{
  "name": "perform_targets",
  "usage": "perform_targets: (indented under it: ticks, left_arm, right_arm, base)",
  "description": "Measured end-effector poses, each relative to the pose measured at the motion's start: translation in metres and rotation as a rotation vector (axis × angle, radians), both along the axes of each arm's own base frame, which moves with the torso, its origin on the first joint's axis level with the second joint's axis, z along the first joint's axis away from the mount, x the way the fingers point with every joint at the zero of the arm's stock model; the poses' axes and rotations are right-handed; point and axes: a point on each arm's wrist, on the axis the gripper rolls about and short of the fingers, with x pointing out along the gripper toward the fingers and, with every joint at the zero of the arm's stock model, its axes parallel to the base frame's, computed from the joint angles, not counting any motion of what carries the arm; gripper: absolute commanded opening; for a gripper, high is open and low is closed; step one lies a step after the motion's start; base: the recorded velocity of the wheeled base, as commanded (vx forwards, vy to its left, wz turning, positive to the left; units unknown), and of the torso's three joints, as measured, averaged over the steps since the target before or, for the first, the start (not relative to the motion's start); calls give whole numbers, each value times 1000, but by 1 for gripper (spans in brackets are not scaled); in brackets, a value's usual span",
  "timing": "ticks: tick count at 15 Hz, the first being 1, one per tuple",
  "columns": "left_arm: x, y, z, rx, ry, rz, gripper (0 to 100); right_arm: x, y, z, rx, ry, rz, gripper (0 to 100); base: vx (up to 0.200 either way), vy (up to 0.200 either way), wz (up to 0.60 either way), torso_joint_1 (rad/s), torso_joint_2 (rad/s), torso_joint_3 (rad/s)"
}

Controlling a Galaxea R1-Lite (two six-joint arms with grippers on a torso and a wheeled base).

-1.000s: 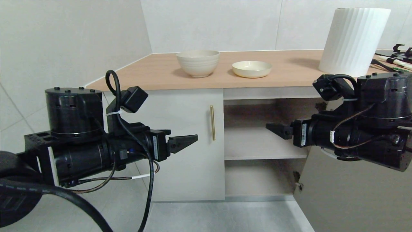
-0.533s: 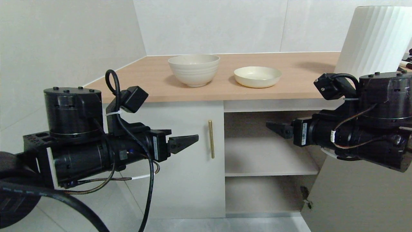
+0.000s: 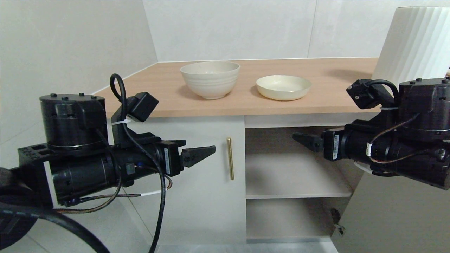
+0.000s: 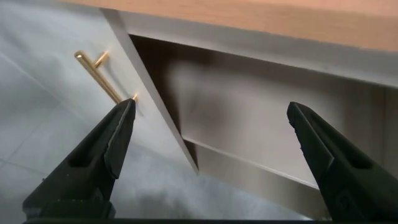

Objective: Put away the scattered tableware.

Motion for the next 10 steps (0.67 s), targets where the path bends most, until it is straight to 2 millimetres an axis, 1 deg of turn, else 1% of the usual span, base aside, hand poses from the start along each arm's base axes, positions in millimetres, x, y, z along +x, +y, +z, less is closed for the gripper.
perform_targets:
  ticks: [2,3,6,10]
  left_arm:
    - [0,0,1,-2,-3,-1,100]
    - [-1,0,0,0,1,0,100]
    - [-1,0,1,-2,-3,-3,100]
    - [-1,0,1,-2,-3,-1,100]
  right_arm:
    - [-2,-1,2,0,-9,2,100]
    - [-3,-2,1,-3,-5,3,100]
    - [-5,-2,3,1,-14,12,100]
    - [-6,-2,3,0,-14,11,100]
  base:
    - [0,0,0,24,-171,-308]
    - [0,0,0,90,-393,-354]
    - [0,0,0,58,-541,-344]
    - [0,0,0,135,-461,-334]
